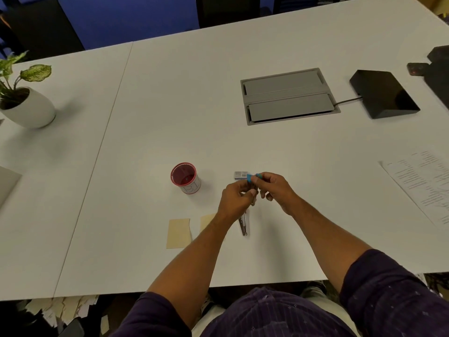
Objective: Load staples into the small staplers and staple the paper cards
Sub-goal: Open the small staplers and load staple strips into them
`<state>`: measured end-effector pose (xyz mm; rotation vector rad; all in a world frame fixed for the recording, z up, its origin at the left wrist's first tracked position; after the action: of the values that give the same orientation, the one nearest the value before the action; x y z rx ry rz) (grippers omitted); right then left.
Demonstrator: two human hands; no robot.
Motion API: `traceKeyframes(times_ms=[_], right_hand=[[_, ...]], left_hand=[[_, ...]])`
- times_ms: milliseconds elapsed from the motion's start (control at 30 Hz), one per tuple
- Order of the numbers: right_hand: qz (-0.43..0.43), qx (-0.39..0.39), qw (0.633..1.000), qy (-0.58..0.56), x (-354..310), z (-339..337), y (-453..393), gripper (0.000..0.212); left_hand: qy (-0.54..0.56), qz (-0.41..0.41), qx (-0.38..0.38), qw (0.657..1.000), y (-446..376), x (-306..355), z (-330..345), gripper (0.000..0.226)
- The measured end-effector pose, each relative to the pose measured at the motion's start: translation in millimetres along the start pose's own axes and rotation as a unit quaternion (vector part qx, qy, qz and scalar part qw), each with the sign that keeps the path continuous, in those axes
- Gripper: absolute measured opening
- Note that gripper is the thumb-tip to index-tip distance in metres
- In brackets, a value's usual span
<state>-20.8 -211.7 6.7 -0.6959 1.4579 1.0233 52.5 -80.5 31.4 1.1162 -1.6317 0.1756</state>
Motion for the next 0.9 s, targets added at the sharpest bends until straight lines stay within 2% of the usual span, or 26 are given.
traceKeyframes(times_ms=[133, 300, 900], right_hand=[[-0.003, 0.010, 1.000, 0.003, 4, -2, 1, 0.025], [-0.009, 0.007, 1.000, 0.008, 3, -1, 0, 0.022], [0.020, -0.055, 0.997, 0.045, 18, 2, 1, 0.030]], left_hand=[[0.060, -0.020, -0.020, 0.998, -1, -6, 3, 0.030], [0.151, -0.059, -0.039, 0.986, 2, -12, 7, 0.021], [0.184, -0.132, -0.099, 0.969, 2, -28, 11, 0.031]])
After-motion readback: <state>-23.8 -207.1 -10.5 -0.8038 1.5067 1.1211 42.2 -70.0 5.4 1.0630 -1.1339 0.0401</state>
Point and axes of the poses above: each hand's wrist, its own y-axis away from the middle knuckle, its own z-axis out of the palm, x = y × z, the point moved 6 cm from there along -y, towards the middle knuckle, and after that the axes turned 10 degrees about -z, right-handed, at the moved point
